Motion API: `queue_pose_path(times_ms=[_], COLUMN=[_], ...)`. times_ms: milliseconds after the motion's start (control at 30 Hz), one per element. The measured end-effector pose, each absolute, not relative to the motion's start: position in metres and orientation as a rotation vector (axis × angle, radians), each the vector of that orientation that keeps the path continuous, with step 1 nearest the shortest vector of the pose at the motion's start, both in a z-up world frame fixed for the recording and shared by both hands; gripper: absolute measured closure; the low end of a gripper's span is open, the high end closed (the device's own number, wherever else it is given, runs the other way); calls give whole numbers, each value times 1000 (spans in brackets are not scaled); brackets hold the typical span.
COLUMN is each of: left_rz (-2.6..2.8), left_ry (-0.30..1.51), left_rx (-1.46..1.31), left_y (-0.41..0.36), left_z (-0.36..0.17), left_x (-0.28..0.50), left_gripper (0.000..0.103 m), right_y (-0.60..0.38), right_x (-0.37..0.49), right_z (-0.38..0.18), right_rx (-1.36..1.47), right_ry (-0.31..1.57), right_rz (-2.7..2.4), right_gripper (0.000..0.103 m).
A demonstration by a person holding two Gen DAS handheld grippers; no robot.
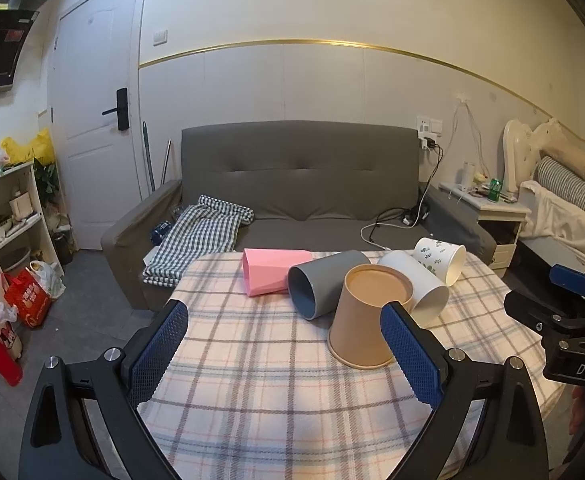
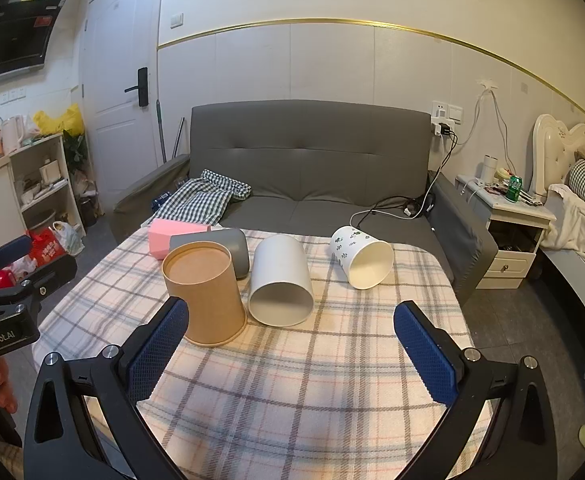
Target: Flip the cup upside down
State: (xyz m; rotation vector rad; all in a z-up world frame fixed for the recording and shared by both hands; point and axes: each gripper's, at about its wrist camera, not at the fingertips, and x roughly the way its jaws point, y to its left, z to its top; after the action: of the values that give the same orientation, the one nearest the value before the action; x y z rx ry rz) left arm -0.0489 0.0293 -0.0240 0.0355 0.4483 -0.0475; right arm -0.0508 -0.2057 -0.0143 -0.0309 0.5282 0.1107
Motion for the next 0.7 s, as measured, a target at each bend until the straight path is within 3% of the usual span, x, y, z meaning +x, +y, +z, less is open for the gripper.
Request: queue_pose_path(times_ms=[700], left_rz=[-44], left_ry=[448], left_rx=[38], left_y=[31], left_z=[-22], left_x=[-49], left_gripper=[3], right_y=[-205], right_x=[-50], right_z=[-17], right_rx=[-34], right_ry=[534], right_rz=[113], right_gripper=[0])
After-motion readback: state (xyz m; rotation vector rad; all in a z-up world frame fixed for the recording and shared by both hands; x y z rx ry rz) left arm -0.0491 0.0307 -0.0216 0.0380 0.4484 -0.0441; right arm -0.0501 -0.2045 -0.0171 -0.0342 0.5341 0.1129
